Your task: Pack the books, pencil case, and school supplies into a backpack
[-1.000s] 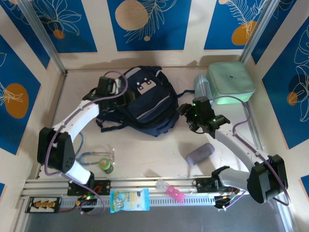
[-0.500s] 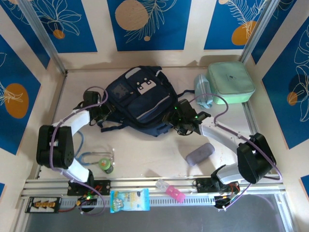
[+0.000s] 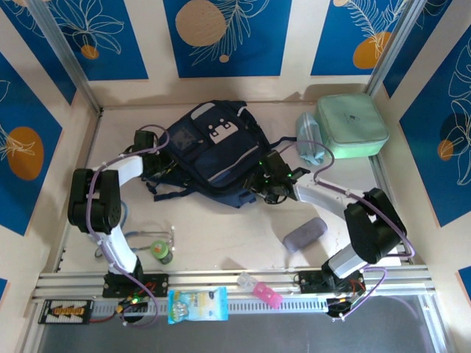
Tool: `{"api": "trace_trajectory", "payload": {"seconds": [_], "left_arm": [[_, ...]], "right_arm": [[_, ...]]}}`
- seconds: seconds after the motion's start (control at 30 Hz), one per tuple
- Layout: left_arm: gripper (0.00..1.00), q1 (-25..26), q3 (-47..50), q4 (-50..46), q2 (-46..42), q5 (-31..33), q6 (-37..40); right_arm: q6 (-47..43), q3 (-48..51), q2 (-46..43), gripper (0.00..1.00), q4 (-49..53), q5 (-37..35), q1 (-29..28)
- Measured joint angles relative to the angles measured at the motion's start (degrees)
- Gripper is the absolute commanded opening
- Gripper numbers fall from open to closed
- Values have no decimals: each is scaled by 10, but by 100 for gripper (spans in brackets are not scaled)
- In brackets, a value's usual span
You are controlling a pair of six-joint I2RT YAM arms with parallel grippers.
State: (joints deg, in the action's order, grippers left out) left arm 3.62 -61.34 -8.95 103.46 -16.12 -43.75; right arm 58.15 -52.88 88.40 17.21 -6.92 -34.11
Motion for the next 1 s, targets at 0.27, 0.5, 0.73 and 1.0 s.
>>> {"api": "trace_trajectory", "payload": {"seconds": [0.27, 0.5, 0.73, 1.0], "left_arm": [[0, -4, 18, 7, -36, -12, 5], [0, -5, 57, 7, -140, -39, -18], [0, 7, 87, 9, -183, -53, -73], [0, 50, 90, -5, -202, -36, -120]], "right_arm": [[-67, -76, 71, 39, 2, -17, 17], [-124, -164, 150, 48, -1, -53, 52], [-149, -181, 103, 62, 55, -135, 48], [-150, -226, 11, 52, 179, -192, -86]]}}
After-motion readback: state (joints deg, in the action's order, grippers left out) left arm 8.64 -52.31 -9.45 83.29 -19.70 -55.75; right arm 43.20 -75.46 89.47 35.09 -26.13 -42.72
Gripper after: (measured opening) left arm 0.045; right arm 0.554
